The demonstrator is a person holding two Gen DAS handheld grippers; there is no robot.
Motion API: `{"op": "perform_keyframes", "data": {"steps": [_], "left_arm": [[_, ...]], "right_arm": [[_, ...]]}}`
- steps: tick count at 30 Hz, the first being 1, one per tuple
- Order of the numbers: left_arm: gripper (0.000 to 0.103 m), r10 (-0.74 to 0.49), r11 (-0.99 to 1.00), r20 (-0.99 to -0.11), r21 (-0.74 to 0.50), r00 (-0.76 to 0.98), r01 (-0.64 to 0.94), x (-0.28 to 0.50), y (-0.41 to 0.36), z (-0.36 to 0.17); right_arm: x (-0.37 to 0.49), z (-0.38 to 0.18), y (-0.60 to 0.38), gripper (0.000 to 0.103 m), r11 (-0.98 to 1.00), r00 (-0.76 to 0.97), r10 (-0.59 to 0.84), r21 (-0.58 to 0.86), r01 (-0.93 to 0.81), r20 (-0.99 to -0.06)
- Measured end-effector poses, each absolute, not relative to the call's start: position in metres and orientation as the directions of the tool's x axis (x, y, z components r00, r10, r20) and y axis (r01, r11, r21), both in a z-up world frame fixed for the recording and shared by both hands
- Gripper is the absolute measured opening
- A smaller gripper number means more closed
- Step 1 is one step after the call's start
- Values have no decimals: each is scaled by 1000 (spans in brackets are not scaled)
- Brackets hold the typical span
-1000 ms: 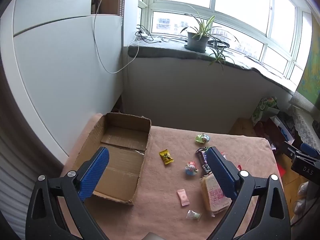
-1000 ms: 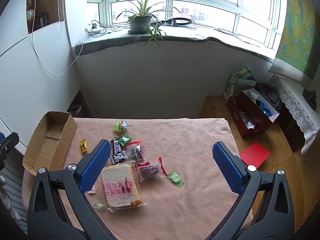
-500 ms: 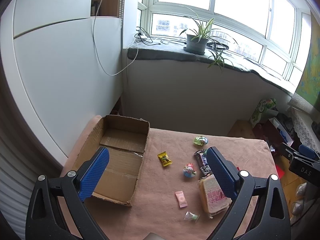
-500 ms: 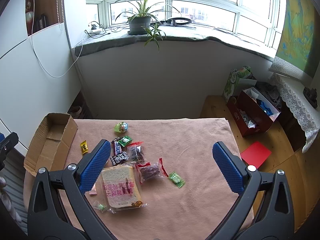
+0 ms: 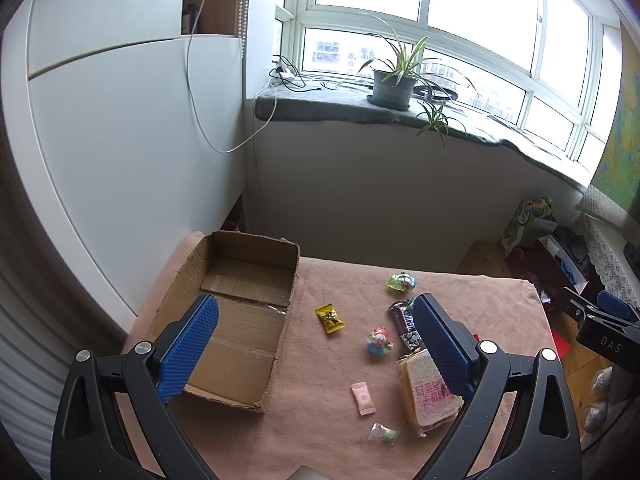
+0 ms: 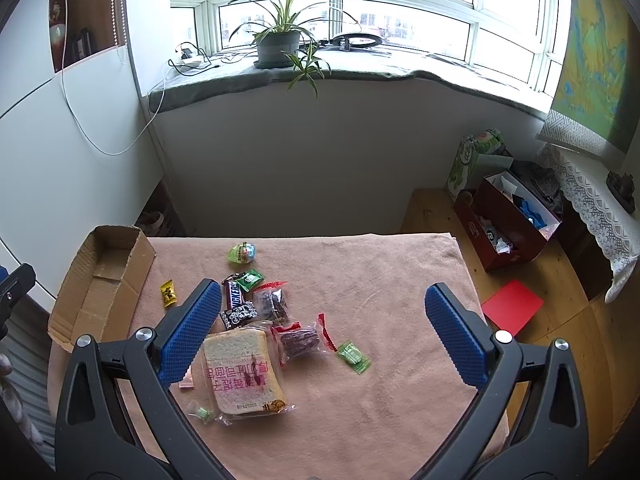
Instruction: Organize snacks
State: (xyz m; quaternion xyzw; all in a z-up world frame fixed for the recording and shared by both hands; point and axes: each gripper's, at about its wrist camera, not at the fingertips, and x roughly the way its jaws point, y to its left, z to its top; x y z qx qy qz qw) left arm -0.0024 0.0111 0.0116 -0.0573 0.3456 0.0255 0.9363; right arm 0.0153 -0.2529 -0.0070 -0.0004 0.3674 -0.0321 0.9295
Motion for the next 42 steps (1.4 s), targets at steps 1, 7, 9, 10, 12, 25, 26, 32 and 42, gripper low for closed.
{"op": "perform_keyframes", "data": {"steps": [1, 7, 9, 10, 12, 25, 26, 32, 42], "left_arm": [[98, 8, 992, -650, -90, 760, -87, -2, 11, 11], [98, 7, 992, -650, -92, 760, -88, -3, 11, 11], [98, 7, 992, -650, -92, 760, -88, -3, 11, 11], [98, 7, 992, -649, -93, 761, -88, -4, 11, 11], [98, 7, 992, -647, -94, 762, -89, -4, 11, 12], [98, 6, 991, -648, -97, 762, -89, -5, 12, 12], [98, 5, 991, -648, -97, 761, -88, -5, 12, 11], [98, 1, 991, -650, -99, 760, -86, -4, 10, 11], [98, 1, 990, -652, -105, 758, -91, -4, 11, 10]], "right_arm": [[15, -7, -253, 103, 998, 728, -59, -23, 60, -683], [15, -7, -253, 103, 998, 728, -59, -22, 61, -683], [15, -7, -253, 103, 998, 727, -58, -21, 60, -684], [15, -8, -253, 103, 998, 728, -57, -21, 59, -684], [15, -8, -253, 103, 998, 727, -59, -23, 59, -684], [15, -10, -253, 103, 998, 726, -57, -20, 59, -686], [15, -10, -253, 103, 998, 726, -57, -20, 59, -686], [15, -11, -253, 103, 998, 726, -56, -20, 58, -686], [13, -13, -252, 103, 998, 722, -54, -20, 56, -689]]}}
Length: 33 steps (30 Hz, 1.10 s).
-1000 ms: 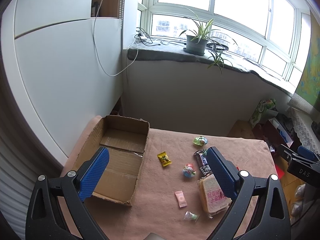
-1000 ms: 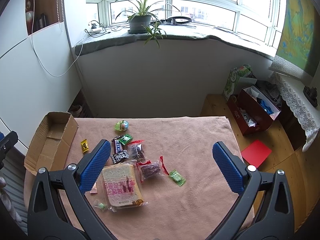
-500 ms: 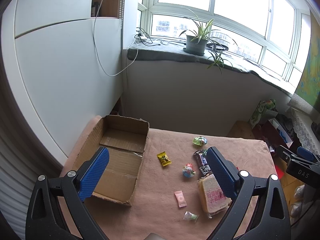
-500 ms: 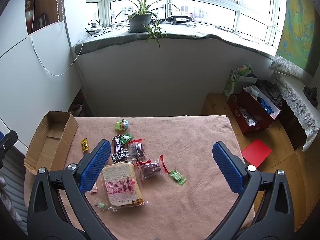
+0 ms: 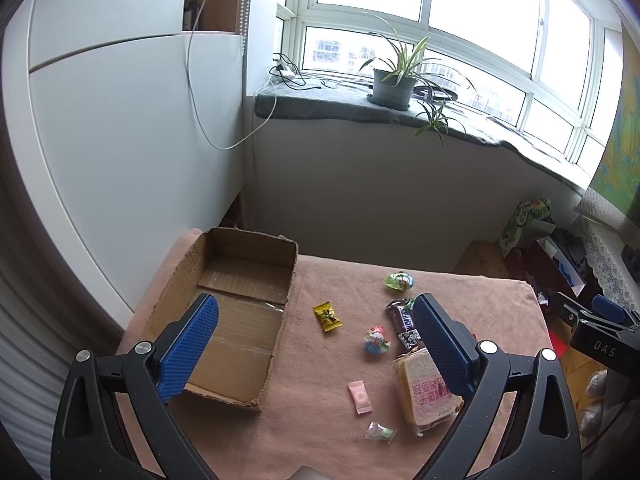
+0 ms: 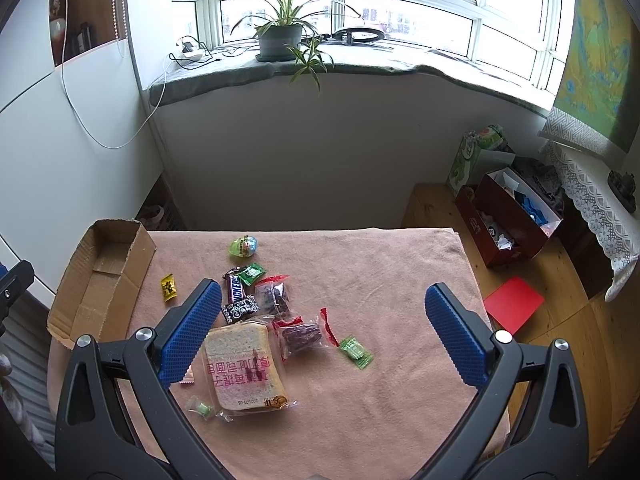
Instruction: Organize snacks
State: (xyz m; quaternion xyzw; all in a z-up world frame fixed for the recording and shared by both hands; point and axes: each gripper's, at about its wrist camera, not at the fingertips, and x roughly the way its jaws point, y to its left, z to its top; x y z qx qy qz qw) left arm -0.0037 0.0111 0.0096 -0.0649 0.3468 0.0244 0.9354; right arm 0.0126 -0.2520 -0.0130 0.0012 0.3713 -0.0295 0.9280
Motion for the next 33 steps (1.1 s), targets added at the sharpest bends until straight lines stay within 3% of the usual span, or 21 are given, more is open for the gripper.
{"op": "perform_keyframes", "data": {"steps": [18, 27, 33], "left_arm": [[98, -34, 990, -676, -122, 736, -65, 4, 5, -1], [98, -162, 982, -761, -189, 629, 24, 17, -17, -38], [97, -236, 960, -769, -279, 594, 20, 26, -18, -61]], "right_arm": [[14, -30, -254, 103, 998, 696, -57, -27, 53, -716], [30, -63, -280, 103, 992, 608, 99, 128, 4, -788], [33, -84, -280, 103, 980, 570, 196, 187, -75, -798]]}}
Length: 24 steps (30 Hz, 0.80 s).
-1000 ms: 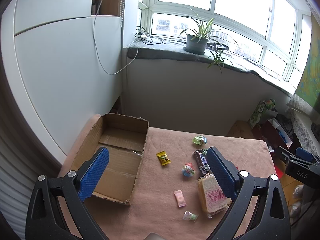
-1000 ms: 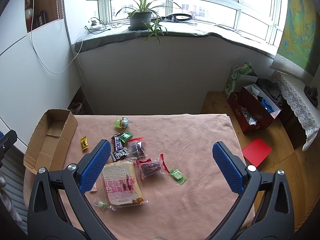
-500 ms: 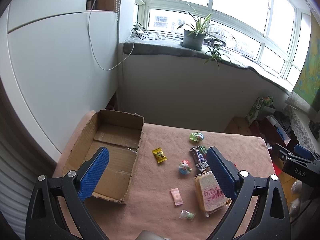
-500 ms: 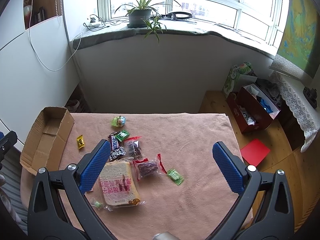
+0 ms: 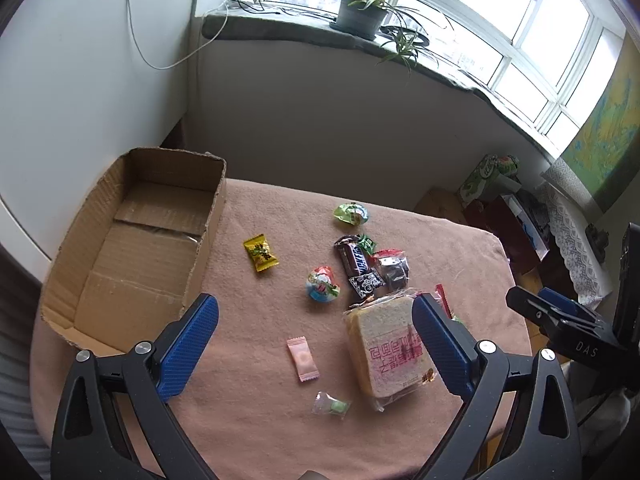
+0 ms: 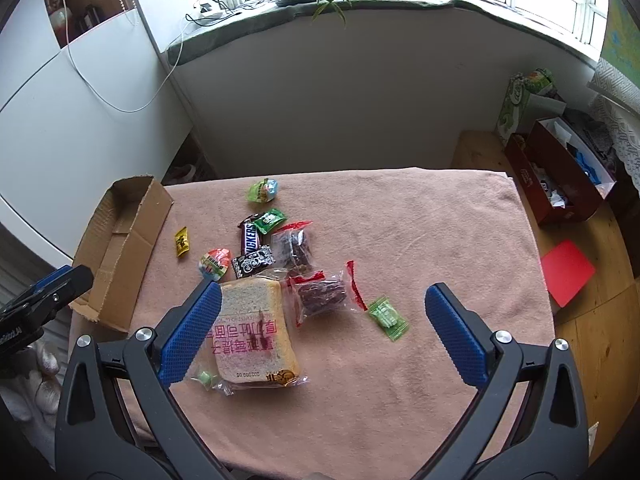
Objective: Organize snacks
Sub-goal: 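Move the left tool to the packaged bread slice and close on it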
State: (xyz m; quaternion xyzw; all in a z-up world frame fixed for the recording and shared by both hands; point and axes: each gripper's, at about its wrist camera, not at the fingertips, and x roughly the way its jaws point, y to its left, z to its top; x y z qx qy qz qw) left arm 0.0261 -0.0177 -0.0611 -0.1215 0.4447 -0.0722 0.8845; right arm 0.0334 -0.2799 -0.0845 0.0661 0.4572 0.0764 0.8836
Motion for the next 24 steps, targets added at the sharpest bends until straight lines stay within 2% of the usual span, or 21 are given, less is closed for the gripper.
{"op": "perform_keyframes", "data": {"steps": [7, 9, 11, 13, 17, 21, 24], "left_arm": [[96, -301, 941, -796, -338, 525, 26, 33, -21, -87], [90, -327, 936, -813, -350, 483, 44, 34, -26, -97], [76, -357, 928, -826, -366, 436, 65, 34, -34, -107], [73, -379, 921, -835, -381, 399, 77, 33, -41, -116], [71, -401, 914, -848, -396, 346, 90, 33, -51, -131], [70, -392, 918, -864, -389, 315, 76, 35, -55, -143], [63, -392, 919, -871, -388, 295, 75, 36, -59, -151]], "right_arm": [[44, -113, -277, 103, 978, 483, 209, 195, -79, -850], [47, -121, -275, 103, 972, 448, 234, 218, -88, -863], [50, -129, -275, 103, 961, 424, 276, 263, -90, -862], [52, -136, -273, 103, 947, 399, 319, 306, -96, -860], [59, -150, -264, 95, 935, 354, 356, 330, -134, -865], [65, -166, -255, 92, 932, 310, 362, 328, -157, -879], [70, -177, -250, 84, 923, 275, 383, 348, -166, -882]]}}
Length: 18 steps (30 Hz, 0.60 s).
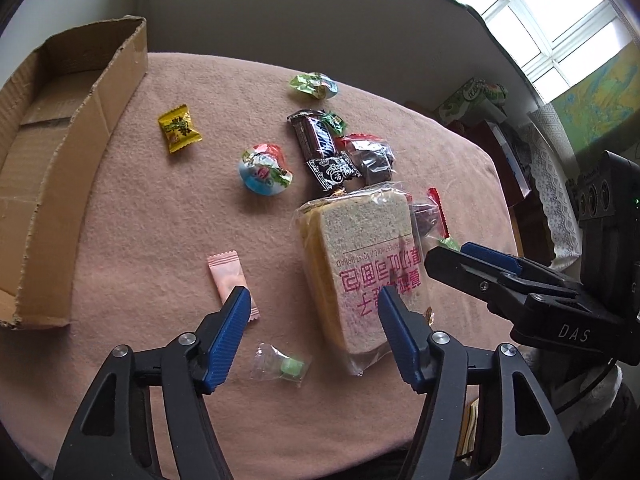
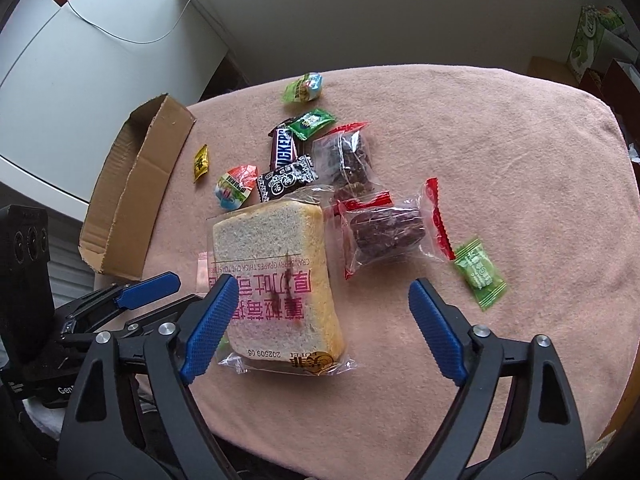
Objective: Organize snacks
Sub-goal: 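Move the left tool to the packaged bread slice and close on it, then carry the bread slice with the left tool into the cardboard box and release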
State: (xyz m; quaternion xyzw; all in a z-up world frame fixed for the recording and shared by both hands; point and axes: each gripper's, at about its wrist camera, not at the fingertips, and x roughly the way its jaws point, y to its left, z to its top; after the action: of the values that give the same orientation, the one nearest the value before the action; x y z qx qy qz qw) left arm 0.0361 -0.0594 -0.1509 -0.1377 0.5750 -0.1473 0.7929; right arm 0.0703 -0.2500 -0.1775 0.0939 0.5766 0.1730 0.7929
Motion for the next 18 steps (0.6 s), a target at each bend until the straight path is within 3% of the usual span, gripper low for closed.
{"op": "perform_keyframes", "data": {"steps": [6, 11, 18], "left_arm": [[49, -414, 910, -873, -405, 258, 90, 36, -66, -163], [37, -449, 893, -858, -437, 250, 104, 39, -68, -166], [37, -481, 876, -844, -473, 235, 96, 43, -68, -169]], "right_arm": [[80, -196, -246, 65, 899, 211, 435, 411, -148, -876], [82, -203, -245, 57, 869, 176, 494, 477, -132, -851], [83, -202, -240, 52, 859, 162, 511, 495, -129, -844]]}}
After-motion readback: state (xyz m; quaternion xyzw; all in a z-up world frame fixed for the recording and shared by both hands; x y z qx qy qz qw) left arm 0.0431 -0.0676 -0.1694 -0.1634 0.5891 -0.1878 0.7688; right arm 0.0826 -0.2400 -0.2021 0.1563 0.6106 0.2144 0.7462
